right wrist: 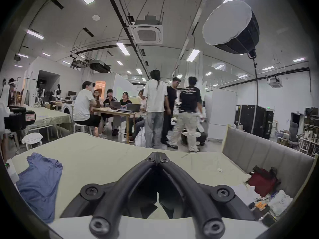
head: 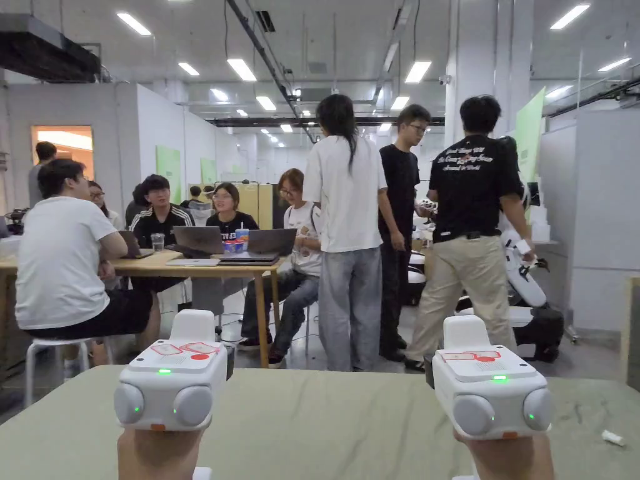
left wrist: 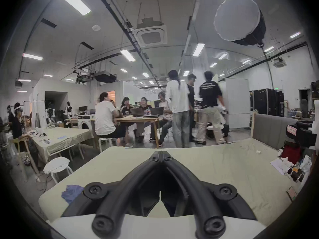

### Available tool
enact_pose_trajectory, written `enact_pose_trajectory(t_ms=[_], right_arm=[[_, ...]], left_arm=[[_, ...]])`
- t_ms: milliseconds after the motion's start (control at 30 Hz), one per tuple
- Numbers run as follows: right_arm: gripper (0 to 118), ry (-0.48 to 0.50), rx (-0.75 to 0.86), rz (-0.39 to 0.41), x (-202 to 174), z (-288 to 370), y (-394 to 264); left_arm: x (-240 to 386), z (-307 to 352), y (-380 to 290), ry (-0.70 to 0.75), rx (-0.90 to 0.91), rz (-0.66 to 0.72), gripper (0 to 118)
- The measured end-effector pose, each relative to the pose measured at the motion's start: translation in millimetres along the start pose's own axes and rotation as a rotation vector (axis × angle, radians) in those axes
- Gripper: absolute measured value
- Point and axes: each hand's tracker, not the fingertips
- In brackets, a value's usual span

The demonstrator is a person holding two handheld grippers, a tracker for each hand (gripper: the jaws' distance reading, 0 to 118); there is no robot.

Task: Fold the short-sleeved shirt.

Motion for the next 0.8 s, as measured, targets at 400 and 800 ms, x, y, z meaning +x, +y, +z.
enact_pose_trajectory(t_ms=[400,800], right_arm=[[0,0.367,0.001,0.001,-185,-23,-3],[0,0.413,-0.103,0.026,-229,-75,-54]], left_arm=[[-201,54,-44,0.392,-0.156,-0.043,0],[-197,-72,-184,0.121,-0.934,0.149,0]])
